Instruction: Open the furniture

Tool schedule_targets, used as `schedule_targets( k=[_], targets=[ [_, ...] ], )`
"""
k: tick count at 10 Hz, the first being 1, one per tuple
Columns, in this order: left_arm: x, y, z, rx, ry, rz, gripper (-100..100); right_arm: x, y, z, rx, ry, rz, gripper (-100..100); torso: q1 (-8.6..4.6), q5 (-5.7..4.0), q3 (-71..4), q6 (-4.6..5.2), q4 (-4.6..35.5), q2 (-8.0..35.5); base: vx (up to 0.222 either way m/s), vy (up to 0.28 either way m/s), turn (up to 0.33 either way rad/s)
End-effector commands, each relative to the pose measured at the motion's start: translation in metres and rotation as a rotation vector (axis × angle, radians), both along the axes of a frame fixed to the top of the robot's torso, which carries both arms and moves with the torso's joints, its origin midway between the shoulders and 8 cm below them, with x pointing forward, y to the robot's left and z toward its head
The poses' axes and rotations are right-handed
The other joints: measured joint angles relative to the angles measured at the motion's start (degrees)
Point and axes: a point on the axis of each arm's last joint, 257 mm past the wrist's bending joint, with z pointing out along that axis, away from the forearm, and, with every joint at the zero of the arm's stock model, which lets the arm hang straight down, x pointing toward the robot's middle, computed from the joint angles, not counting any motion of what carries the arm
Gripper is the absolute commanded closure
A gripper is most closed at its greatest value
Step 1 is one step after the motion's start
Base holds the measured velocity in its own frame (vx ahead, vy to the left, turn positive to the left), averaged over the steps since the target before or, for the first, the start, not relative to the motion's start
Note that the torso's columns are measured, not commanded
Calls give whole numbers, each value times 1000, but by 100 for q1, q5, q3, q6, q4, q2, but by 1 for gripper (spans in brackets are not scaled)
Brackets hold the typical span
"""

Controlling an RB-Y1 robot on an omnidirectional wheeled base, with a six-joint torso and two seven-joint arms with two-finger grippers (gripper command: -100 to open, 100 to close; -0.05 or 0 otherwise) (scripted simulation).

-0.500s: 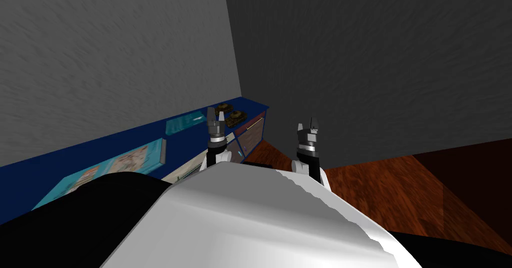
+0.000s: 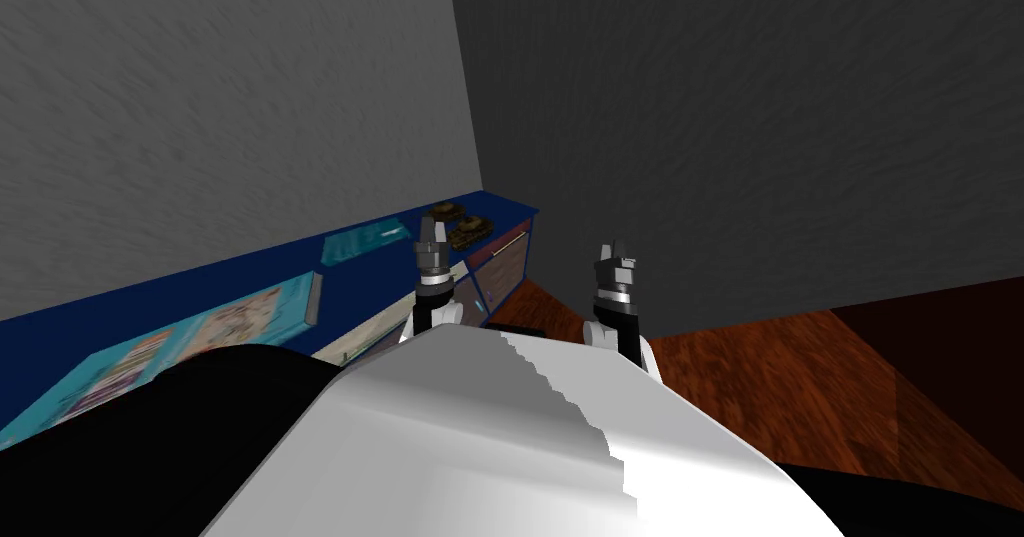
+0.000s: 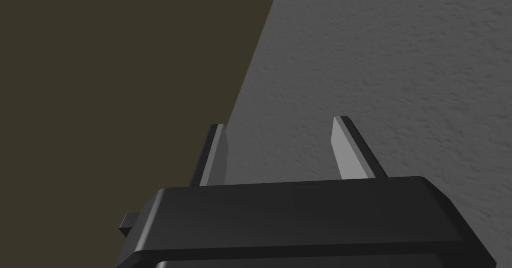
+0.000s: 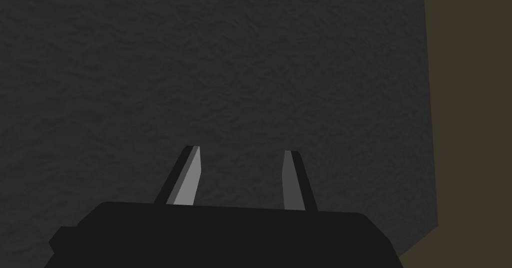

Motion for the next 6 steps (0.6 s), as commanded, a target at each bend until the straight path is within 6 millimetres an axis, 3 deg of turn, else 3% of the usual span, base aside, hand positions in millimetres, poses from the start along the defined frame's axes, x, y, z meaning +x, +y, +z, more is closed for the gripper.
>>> schedule_targets(
  k=[1, 4, 5, 6],
  targets=[
    [0, 0, 0, 0, 0, 0, 0, 0, 0, 0, 0, 0, 0, 0, 0, 0, -844, 0, 423, 424, 0, 0, 0],
    [0, 0, 0, 0, 0, 0, 0, 0, 0, 0, 0, 0, 0, 0, 0, 0, -3381, 0, 1692, 1693, 0, 0, 0],
    [3, -6, -3, 41, 20, -21, -100, 0, 0, 0, 0, 0, 0, 0, 0, 0, -4227, 0, 2114, 2116, 9, -6, 3],
    [5, -9, -5, 65, 36, -32, -100, 0, 0, 0, 0, 0, 0, 0, 0, 0, -4622, 0, 2303, 2309, 7, -13, 5]
  ],
)
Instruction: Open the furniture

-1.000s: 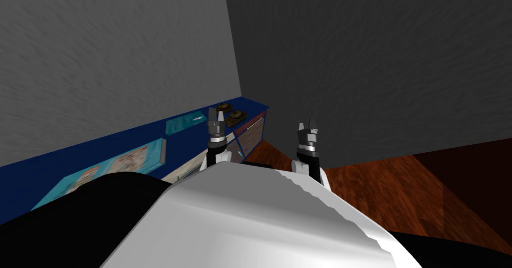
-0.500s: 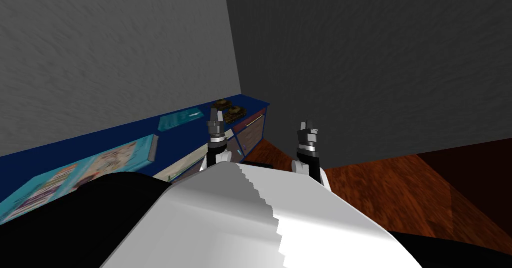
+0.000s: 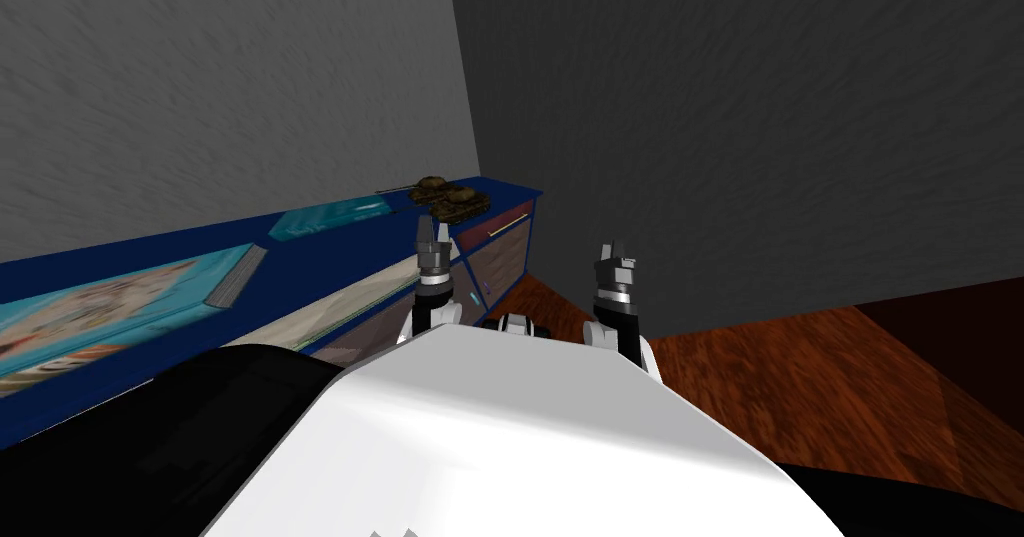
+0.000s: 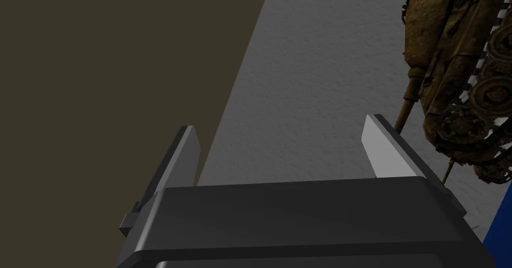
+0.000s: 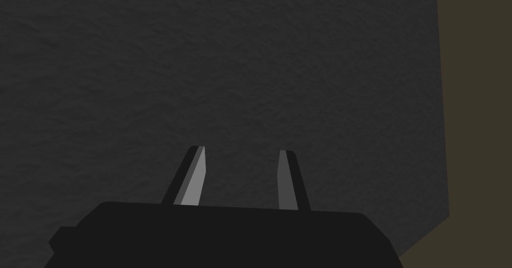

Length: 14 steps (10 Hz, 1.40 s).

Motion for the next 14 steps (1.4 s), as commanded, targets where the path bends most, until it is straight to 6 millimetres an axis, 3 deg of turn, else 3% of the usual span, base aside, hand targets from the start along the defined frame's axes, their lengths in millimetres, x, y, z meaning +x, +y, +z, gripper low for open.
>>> schedule_targets(
  k=[1, 6, 14],
  targets=[
    [7, -9, -7, 69, 46, -32, -100, 0, 0, 0, 0, 0, 0, 0, -2, 0, -112, 0, 56, 53, 9, -18, 7],
    [27, -17, -24, 144, 163, -51, -100, 0, 0, 0, 0, 0, 0, 0, -2, -1, -143, 0, 79, 74, 17, -29, 8],
    [55, -11, -52, 152, 333, -22, -100, 0, 0, 0, 0, 0, 0, 0, -1, -1, -144, 0, 79, 72, 17, -28, 9]
  ],
)
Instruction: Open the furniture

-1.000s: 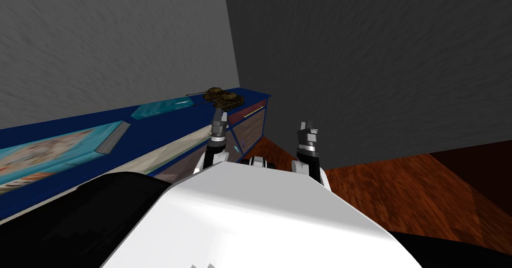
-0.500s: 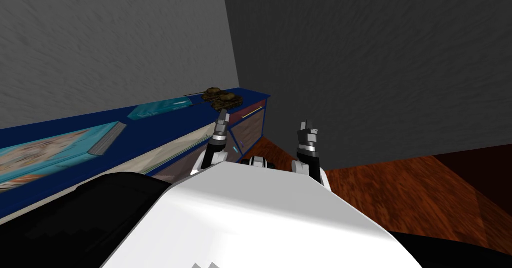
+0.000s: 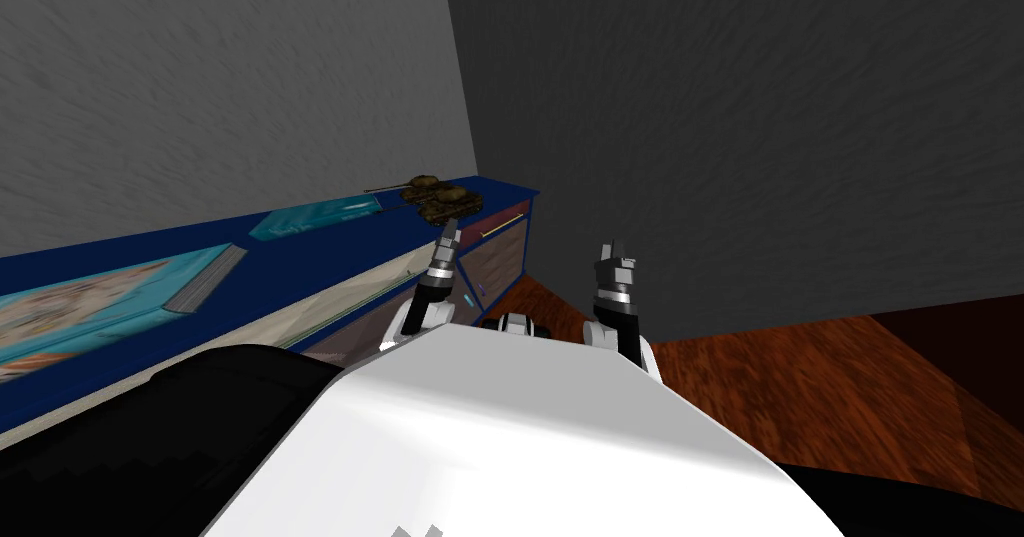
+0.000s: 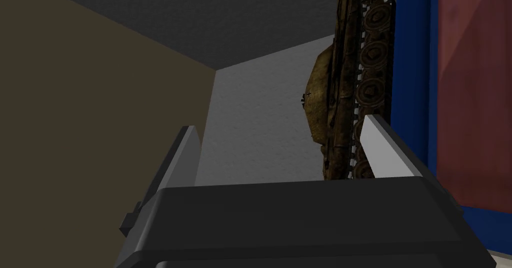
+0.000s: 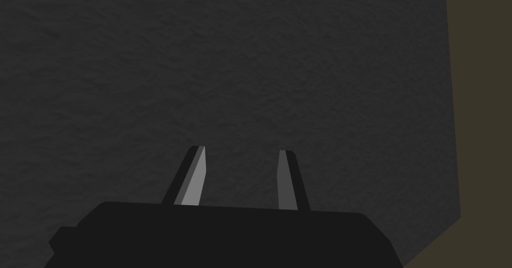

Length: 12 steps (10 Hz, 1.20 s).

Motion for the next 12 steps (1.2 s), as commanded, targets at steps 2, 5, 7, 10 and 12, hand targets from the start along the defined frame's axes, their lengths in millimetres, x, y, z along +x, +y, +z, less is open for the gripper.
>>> schedule_targets(
  k=[2, 5, 7, 10, 12],
  targets=[
    [13, 5, -15, -8, 81, 28, -100, 0, 0, 0, 0, 0, 0, 0, -1, 0, 1, 0, 1, 2, 17, -34, 8],
    [21, 9, -26, -22, 138, 51, -100, 0, 0, 0, 0, 0, 0, 0, 3, 1, 2, 0, 1, 4, 16, -28, 8],
    [25, 11, -33, -31, 175, 65, -100, 0, 0, 0, 0, 0, 0, 0, 2, 1, 1, 0, 0, 2, 17, -27, 7],
    [32, 14, -44, -36, 233, 82, -100, 0, 0, 0, 0, 0, 0, 0, 1, 0, 1, 0, 1, 2, 16, -27, 9],
    [36, 16, -53, -35, 275, 94, -100, 0, 0, 0, 0, 0, 0, 0, 2, 1, 1, 0, 0, 1, 19, -29, 9]
  ],
)
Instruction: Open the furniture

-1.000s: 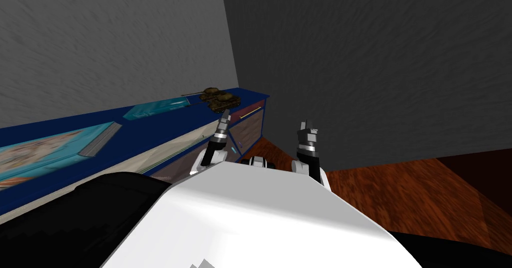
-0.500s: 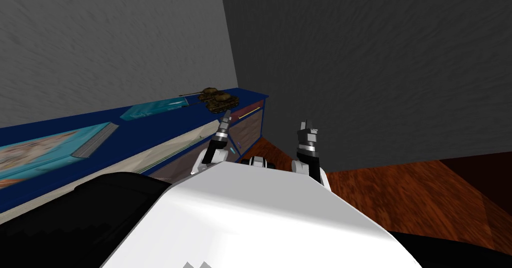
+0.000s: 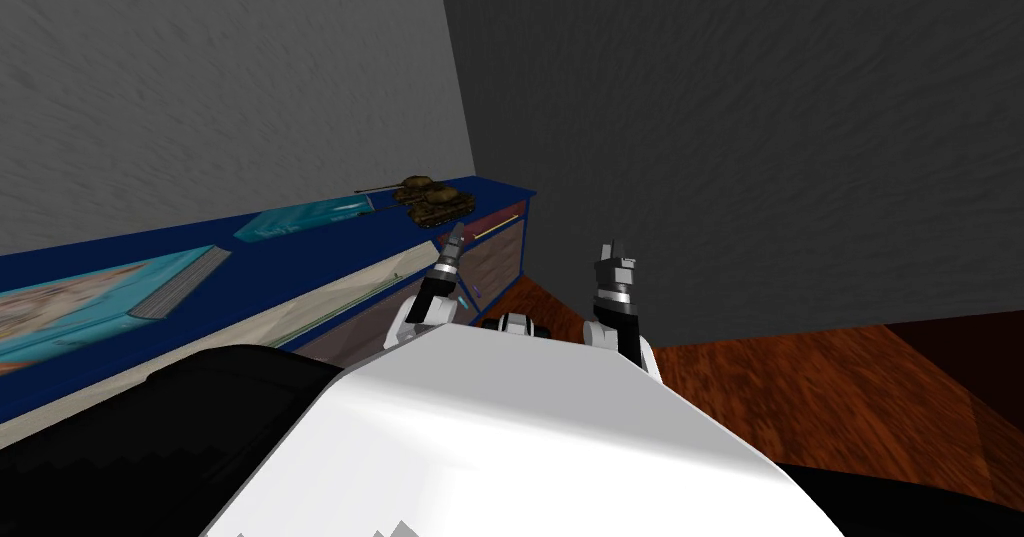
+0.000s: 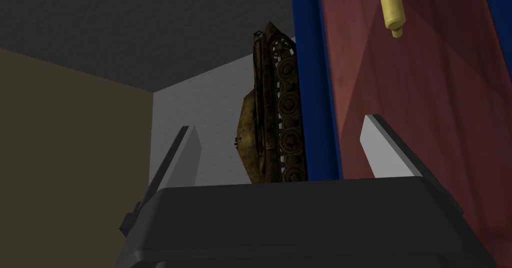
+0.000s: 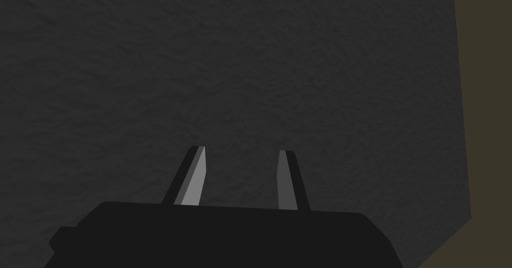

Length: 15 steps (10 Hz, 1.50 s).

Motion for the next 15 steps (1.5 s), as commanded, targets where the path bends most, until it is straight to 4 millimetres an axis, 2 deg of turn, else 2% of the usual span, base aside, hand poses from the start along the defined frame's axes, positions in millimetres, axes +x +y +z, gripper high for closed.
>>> schedule_targets(
  k=[1, 15],
  targets=[
    [5, 3, -13, 1, 61, 15, -100, 0, 0, 0, 0, 0, 0, 0, -1, 0, 0, 0, 0, 0, 19, -31, 8],
    [17, 17, -74, -6, 345, 86, -100, 0, 0, 0, 0, 0, 0, 0, -2, -1, 0, 0, 0, 1, 16, -28, 8]
  ],
)
